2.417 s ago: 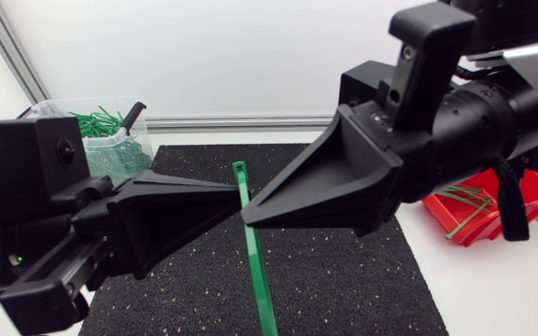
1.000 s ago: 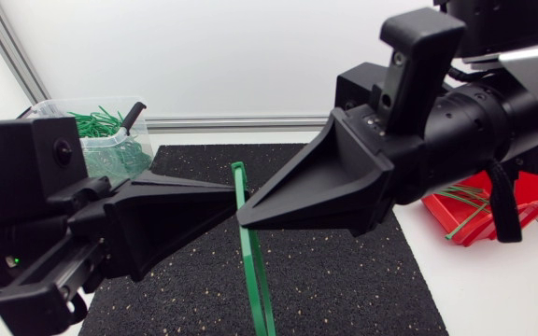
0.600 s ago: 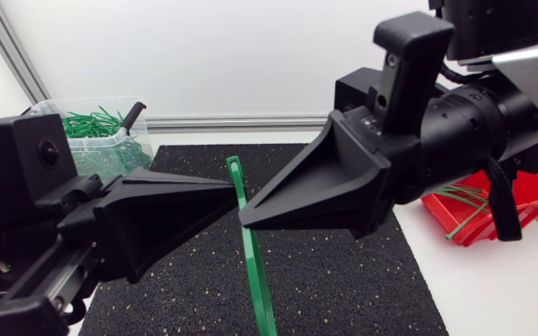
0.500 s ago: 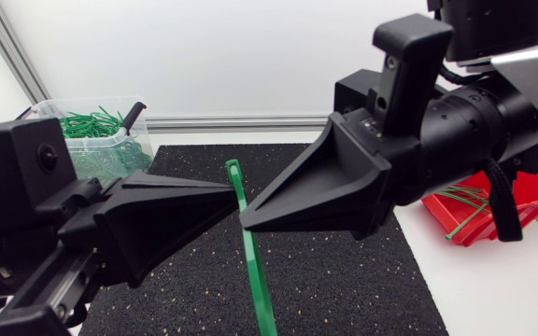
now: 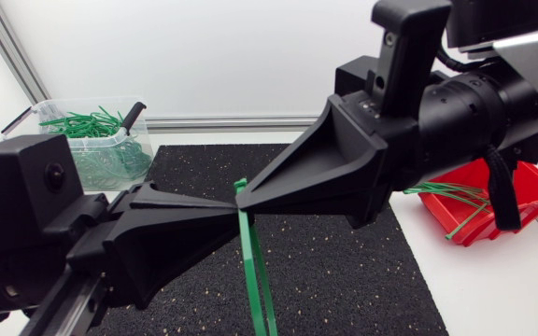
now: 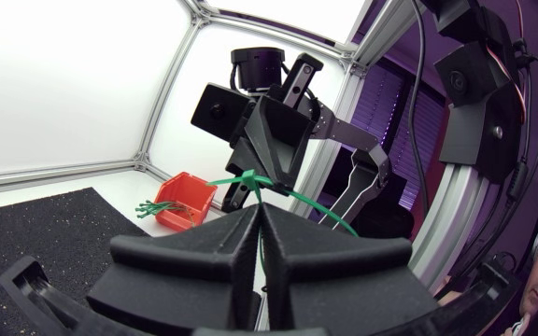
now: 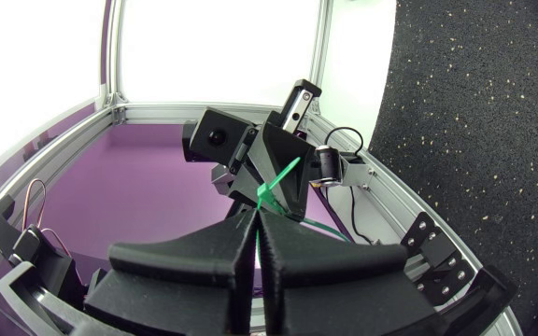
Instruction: Take a green cable tie from the red box, thread the tail through the head to close it, then place it in the transparent bin on the left.
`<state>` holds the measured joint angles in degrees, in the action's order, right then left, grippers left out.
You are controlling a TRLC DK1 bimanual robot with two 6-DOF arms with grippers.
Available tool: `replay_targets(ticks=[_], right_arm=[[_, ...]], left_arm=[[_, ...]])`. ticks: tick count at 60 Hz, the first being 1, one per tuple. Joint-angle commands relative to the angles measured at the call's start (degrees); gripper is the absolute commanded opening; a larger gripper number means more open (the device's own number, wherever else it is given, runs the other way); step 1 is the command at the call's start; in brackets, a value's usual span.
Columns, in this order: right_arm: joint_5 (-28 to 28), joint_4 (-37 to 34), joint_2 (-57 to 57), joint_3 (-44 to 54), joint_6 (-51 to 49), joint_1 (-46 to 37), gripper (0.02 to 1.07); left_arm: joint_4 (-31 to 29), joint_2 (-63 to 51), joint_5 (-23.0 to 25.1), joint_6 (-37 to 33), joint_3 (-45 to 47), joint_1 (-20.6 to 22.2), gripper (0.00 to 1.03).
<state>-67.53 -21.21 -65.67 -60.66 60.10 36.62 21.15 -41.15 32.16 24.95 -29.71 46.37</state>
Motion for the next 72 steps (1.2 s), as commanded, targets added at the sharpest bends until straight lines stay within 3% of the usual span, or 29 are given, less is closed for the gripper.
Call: replay_targets(ticks=[1,9,19,27,48,72], right_arm=[[1.35,0.29,-2.09,-0.07,1.69,-0.85,0.08],[1.26,0.21,-2.36,-0.42,1.69,-0.15,0.08],[0.64,0.21,0.54,-0.24,1.25,-0.06,0.3],[0.73,0.73,2.92,-0.33,1.25,-0.85,0.33],[1.08,4.51,-0.86,-0.86,0.02,-6.12,0.33],[1.08,4.16,-5.35,0.02,-4.64,-2.7,0.33]], left_arm=[[0.47,1.16,0.62,-1.66,0.71,0.92,0.04],[-0.32,1.24,-0.7,-3.5,0.53,1.62,0.04],[-0.76,0.54,-0.87,-6.58,1.24,0.12,0.04],[-0.93,0.89,-0.79,-9.31,1.77,-2.34,0.04],[-7.0,4.5,-0.7,-17.39,1.24,-3.39,0.04],[-9.72,2.83,-1.05,-23.28,-0.17,-3.04,0.04]])
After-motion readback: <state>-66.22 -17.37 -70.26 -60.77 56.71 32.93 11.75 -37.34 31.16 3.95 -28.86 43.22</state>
